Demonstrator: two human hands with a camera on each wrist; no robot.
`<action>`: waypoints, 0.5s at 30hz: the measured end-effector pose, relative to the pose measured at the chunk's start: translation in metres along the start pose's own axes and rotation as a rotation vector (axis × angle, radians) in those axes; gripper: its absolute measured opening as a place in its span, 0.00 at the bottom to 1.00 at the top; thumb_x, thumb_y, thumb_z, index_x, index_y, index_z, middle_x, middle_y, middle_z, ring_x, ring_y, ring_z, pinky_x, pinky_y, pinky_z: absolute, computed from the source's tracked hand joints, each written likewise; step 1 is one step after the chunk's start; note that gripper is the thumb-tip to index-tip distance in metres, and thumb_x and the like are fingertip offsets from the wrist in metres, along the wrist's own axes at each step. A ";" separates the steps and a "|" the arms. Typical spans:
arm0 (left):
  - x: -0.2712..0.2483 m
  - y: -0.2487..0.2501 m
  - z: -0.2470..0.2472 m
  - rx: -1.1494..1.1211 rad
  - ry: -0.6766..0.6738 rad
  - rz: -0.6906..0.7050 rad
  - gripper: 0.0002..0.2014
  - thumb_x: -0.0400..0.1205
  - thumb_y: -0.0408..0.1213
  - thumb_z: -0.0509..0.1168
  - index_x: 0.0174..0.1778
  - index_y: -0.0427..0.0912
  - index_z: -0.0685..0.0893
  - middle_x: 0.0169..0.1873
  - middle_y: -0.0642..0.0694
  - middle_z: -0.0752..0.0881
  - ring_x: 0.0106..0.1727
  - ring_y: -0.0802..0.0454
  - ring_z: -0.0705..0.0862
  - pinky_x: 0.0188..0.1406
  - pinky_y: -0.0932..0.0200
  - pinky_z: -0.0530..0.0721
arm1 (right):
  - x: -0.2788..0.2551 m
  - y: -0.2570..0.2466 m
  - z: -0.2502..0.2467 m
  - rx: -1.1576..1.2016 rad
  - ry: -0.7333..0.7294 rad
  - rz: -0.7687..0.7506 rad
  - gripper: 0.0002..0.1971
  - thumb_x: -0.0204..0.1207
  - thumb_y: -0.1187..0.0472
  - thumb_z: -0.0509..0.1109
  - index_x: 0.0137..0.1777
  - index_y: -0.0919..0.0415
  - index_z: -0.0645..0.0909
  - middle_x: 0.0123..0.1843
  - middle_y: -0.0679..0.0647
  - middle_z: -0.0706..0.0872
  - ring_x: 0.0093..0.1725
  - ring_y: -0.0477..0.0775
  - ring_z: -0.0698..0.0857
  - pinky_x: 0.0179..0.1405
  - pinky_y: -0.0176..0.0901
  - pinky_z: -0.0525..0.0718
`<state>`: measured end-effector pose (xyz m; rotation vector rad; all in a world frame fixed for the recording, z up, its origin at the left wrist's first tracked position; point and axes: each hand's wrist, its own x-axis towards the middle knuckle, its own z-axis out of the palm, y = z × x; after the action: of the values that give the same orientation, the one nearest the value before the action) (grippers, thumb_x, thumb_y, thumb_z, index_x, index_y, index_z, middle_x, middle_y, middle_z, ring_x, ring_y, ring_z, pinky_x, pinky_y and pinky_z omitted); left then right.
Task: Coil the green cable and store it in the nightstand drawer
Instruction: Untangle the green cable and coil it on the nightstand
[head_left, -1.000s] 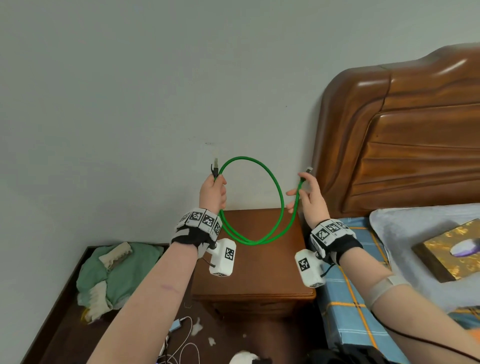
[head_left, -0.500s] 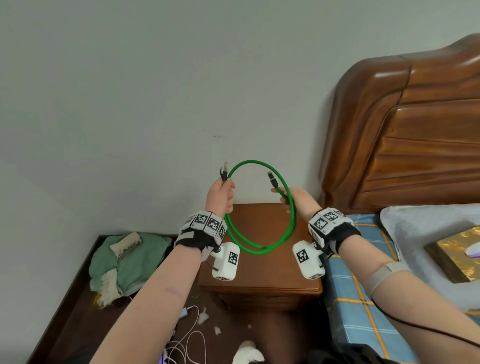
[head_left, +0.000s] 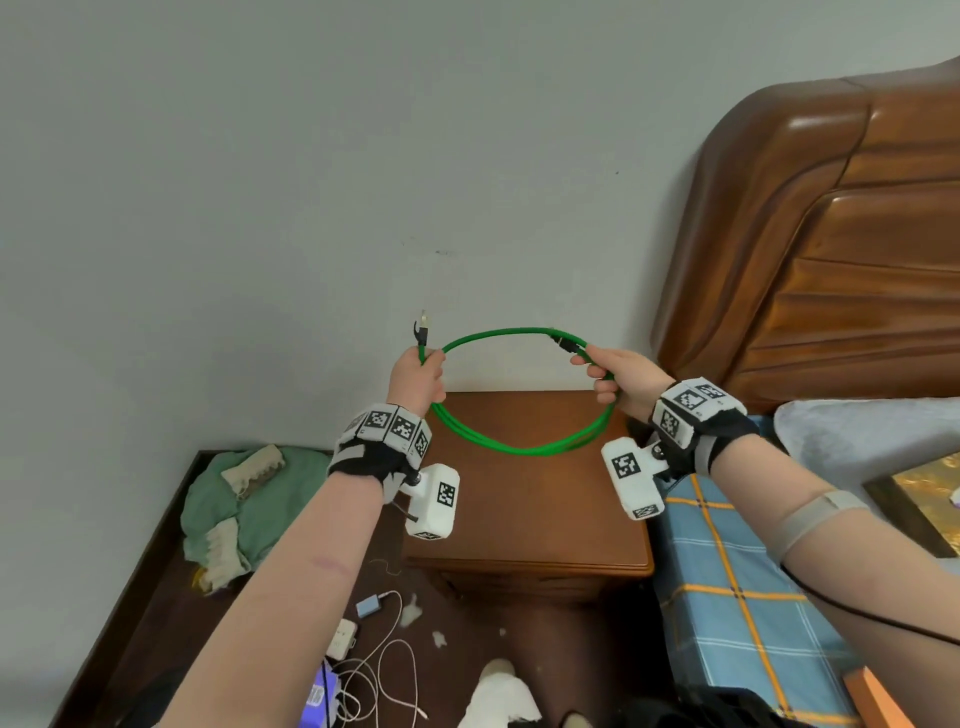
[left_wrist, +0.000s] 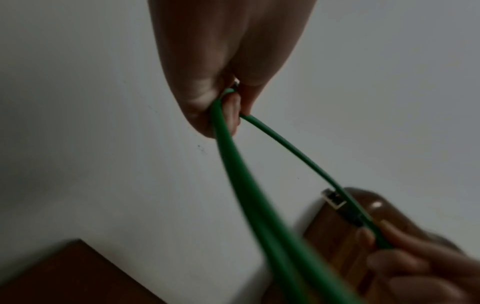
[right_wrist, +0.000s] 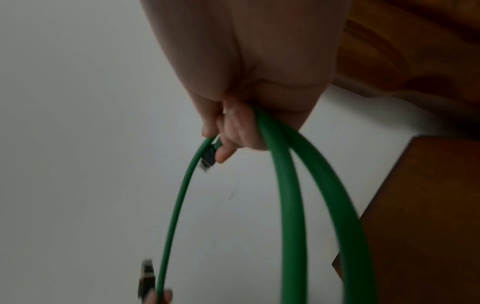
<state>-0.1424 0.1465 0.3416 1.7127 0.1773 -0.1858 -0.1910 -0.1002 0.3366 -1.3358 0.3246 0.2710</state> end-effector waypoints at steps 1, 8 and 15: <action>0.000 -0.001 -0.003 0.053 -0.011 0.026 0.15 0.84 0.28 0.54 0.31 0.44 0.68 0.24 0.48 0.63 0.10 0.64 0.62 0.09 0.73 0.61 | 0.002 -0.001 -0.002 0.019 0.016 0.001 0.16 0.86 0.59 0.52 0.43 0.62 0.78 0.29 0.49 0.60 0.10 0.38 0.62 0.09 0.26 0.62; 0.036 -0.032 -0.004 0.692 -0.058 0.102 0.09 0.86 0.35 0.52 0.43 0.38 0.74 0.27 0.47 0.73 0.37 0.43 0.75 0.31 0.55 0.65 | 0.044 0.034 0.007 -0.126 0.141 -0.004 0.17 0.85 0.60 0.53 0.35 0.60 0.76 0.27 0.50 0.59 0.10 0.36 0.61 0.08 0.26 0.61; 0.080 -0.072 0.012 0.585 -0.105 -0.072 0.24 0.87 0.46 0.46 0.58 0.29 0.79 0.55 0.27 0.84 0.57 0.33 0.82 0.59 0.46 0.77 | 0.087 0.075 0.035 -0.506 0.271 -0.029 0.15 0.83 0.57 0.53 0.35 0.56 0.73 0.28 0.49 0.71 0.23 0.48 0.68 0.23 0.37 0.67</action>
<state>-0.0808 0.1460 0.2522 2.2726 0.1112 -0.4100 -0.1356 -0.0493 0.2427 -1.8822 0.4835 0.1503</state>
